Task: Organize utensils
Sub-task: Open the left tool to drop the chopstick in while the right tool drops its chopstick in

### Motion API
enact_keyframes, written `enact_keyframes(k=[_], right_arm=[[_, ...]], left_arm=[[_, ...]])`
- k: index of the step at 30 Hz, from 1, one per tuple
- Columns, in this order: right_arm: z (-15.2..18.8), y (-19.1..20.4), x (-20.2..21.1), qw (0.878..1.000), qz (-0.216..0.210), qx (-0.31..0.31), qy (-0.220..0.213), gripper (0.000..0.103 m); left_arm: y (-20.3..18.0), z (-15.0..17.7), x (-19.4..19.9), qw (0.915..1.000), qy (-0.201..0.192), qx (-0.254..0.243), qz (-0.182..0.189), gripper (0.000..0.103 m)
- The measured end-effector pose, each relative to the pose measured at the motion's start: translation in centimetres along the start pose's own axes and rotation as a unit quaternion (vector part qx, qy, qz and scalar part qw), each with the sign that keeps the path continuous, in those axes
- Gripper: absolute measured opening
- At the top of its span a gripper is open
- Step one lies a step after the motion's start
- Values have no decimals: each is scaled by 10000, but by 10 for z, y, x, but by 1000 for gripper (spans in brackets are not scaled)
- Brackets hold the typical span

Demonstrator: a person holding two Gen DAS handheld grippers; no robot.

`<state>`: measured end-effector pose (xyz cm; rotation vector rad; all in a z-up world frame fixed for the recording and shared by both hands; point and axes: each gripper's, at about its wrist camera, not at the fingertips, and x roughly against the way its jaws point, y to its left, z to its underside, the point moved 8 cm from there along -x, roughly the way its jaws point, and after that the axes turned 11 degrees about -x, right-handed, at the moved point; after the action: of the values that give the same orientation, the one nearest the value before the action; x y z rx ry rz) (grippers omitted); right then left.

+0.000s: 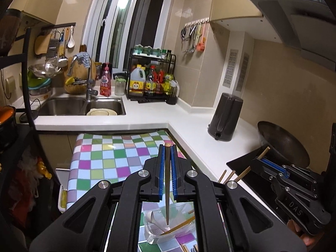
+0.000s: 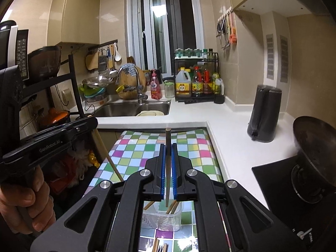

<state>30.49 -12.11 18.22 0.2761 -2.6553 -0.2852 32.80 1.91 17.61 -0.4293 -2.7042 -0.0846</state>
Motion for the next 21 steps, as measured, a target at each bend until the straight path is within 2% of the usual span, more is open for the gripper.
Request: enact_keyframes(k=[6, 9, 12, 15, 21], right_arm=[[30, -8, -29, 9981, -128, -228, 550, 5], [42, -13, -36, 9970, -16, -249, 730, 7], [49, -22, -34, 9959, 78, -329, 843, 15], [52, -24, -23, 9958, 133, -274, 859, 21], [64, -32, 16, 9962, 332, -174, 780, 23]], left_arm=[[0, 21, -19, 9993, 323, 16, 179, 6], [-1, 27, -24, 9987, 443, 44, 257, 6], [2, 33, -29, 9971, 671, 148, 334, 8], [7, 29, -17, 9978, 588, 132, 277, 20], [12, 24, 30, 9992, 278, 176, 233, 21]])
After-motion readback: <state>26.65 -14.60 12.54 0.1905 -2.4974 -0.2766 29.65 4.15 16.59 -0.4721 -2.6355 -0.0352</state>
